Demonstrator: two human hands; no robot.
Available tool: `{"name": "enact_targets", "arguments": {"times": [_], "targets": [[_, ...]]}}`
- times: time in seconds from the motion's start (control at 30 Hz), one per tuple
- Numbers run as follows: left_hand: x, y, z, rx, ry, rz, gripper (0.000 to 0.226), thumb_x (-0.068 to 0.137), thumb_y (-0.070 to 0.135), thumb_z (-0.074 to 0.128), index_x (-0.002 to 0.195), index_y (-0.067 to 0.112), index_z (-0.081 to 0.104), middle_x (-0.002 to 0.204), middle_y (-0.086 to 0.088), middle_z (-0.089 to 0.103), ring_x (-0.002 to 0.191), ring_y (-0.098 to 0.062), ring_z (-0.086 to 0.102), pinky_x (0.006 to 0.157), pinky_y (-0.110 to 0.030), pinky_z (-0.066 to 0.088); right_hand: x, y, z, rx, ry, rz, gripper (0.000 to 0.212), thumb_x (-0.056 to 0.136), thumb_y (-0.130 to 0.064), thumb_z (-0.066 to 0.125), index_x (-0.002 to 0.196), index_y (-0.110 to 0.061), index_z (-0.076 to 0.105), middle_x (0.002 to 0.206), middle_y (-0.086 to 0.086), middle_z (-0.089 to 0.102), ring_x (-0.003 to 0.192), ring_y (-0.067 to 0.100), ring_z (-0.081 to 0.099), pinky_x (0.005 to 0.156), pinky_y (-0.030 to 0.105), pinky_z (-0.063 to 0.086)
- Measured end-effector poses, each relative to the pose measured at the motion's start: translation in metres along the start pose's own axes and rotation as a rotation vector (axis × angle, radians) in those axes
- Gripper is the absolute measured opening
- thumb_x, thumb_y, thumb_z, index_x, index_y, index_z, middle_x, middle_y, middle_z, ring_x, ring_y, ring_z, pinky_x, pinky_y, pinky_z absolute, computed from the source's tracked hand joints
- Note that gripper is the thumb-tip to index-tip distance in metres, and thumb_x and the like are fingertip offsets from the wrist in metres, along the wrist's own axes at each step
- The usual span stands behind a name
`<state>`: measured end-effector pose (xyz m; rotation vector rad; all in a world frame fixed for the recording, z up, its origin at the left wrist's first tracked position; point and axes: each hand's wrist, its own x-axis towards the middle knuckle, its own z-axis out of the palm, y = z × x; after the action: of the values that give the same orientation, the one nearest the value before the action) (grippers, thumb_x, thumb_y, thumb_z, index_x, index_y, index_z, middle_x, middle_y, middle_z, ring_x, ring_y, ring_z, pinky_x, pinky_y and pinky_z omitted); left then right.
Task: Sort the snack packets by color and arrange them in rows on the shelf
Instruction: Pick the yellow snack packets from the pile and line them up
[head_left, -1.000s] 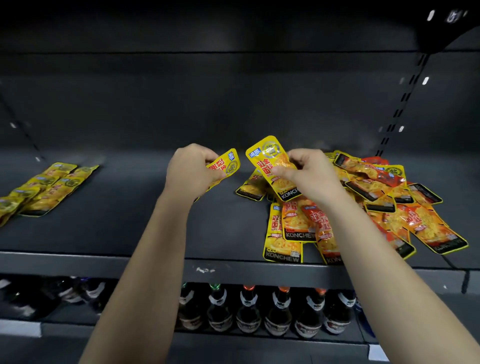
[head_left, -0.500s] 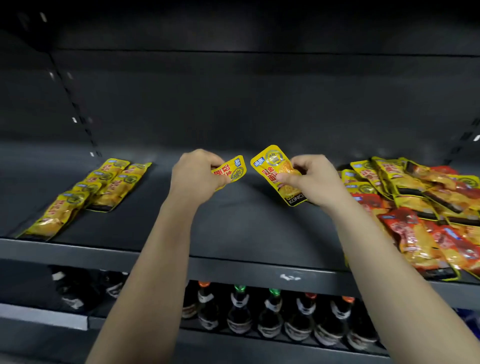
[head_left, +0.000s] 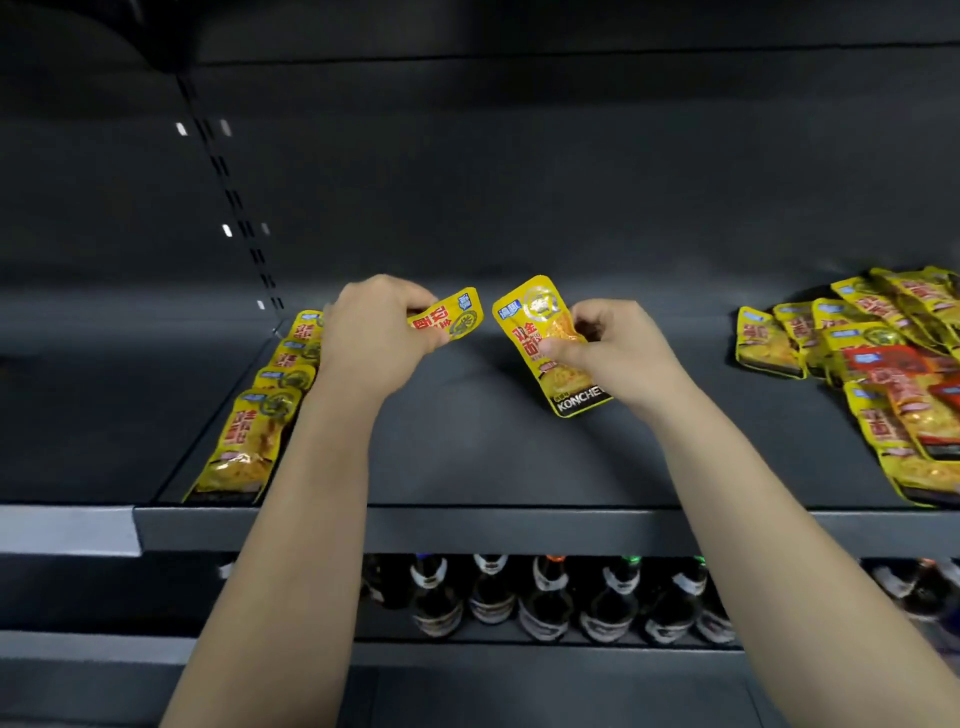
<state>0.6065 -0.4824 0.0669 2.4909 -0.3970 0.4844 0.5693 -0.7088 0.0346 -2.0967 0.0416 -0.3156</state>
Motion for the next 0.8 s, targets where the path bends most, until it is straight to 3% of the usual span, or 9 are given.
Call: {"name": "enact_targets", "arguments": {"times": [0.1, 0.23, 0.4, 0.47, 0.53, 0.6, 0.8], "targets": [[0.001, -0.020, -0.011, -0.005, 0.007, -0.001, 0.014, 0.075, 0.027, 0.076, 0.089, 0.026, 0.076, 0.080, 0.003, 0.069, 0.082, -0.025, 0.061, 0.077, -0.038, 0.049, -0.002, -0.009, 0.024, 0.023, -0.017, 0.035, 0.032, 0.066, -0.038, 0.077, 0.081, -0.011, 0.069, 0.083, 0.013, 0.071, 0.082, 0.033, 0.068, 0.077, 0.049, 0.055], [0.002, -0.041, -0.023, -0.020, 0.025, -0.016, 0.015, 0.075, 0.028, 0.077, 0.090, 0.027, 0.076, 0.082, 0.004, 0.070, 0.086, -0.025, 0.062, 0.082, -0.041, 0.050, -0.001, -0.019, 0.052, 0.042, -0.057, 0.098, 0.022, 0.072, -0.028, 0.079, 0.085, -0.012, 0.071, 0.087, 0.010, 0.074, 0.084, 0.027, 0.071, 0.080, 0.047, 0.058], [0.004, -0.059, -0.036, -0.057, 0.037, -0.041, 0.016, 0.072, 0.028, 0.077, 0.089, 0.028, 0.077, 0.078, 0.007, 0.069, 0.086, -0.025, 0.063, 0.087, -0.046, 0.048, 0.003, -0.037, 0.088, 0.171, -0.166, 0.147, 0.034, 0.060, -0.029, 0.084, 0.087, -0.011, 0.072, 0.088, 0.008, 0.076, 0.087, 0.029, 0.072, 0.087, 0.049, 0.056], [0.004, -0.067, -0.040, -0.062, 0.038, -0.047, 0.017, 0.072, 0.029, 0.078, 0.089, 0.029, 0.077, 0.077, 0.010, 0.066, 0.088, -0.024, 0.063, 0.089, -0.048, 0.047, 0.005, -0.045, 0.102, 0.208, -0.235, 0.163, 0.027, 0.068, -0.017, 0.085, 0.089, -0.009, 0.071, 0.086, 0.003, 0.075, 0.075, 0.012, 0.073, 0.074, 0.027, 0.059], [0.004, -0.075, -0.043, -0.063, 0.045, -0.056, 0.016, 0.073, 0.028, 0.078, 0.089, 0.029, 0.077, 0.075, 0.013, 0.063, 0.088, -0.024, 0.064, 0.090, -0.049, 0.047, 0.004, -0.056, 0.116, 0.223, -0.289, 0.167, 0.024, 0.074, -0.010, 0.082, 0.093, -0.011, 0.068, 0.080, -0.004, 0.071, 0.055, -0.006, 0.063, 0.048, 0.008, 0.044], [0.005, -0.082, -0.046, -0.066, 0.051, -0.068, 0.015, 0.074, 0.028, 0.078, 0.089, 0.029, 0.076, 0.079, 0.011, 0.067, 0.090, -0.023, 0.064, 0.090, -0.049, 0.047, 0.006, -0.062, 0.130, 0.222, -0.303, 0.164, 0.024, 0.075, -0.008, 0.081, 0.094, -0.012, 0.068, 0.074, -0.006, 0.068, 0.046, -0.006, 0.057, 0.039, 0.008, 0.035], [0.006, -0.098, -0.050, -0.049, 0.071, -0.061, 0.015, 0.075, 0.031, 0.078, 0.090, 0.030, 0.075, 0.086, 0.007, 0.071, 0.089, -0.024, 0.064, 0.089, -0.051, 0.047, 0.016, -0.071, 0.158, 0.157, -0.349, 0.225, 0.013, 0.081, -0.012, 0.076, 0.078, -0.016, 0.064, 0.061, -0.002, 0.068, 0.047, 0.010, 0.061, 0.038, 0.017, 0.037]]}}
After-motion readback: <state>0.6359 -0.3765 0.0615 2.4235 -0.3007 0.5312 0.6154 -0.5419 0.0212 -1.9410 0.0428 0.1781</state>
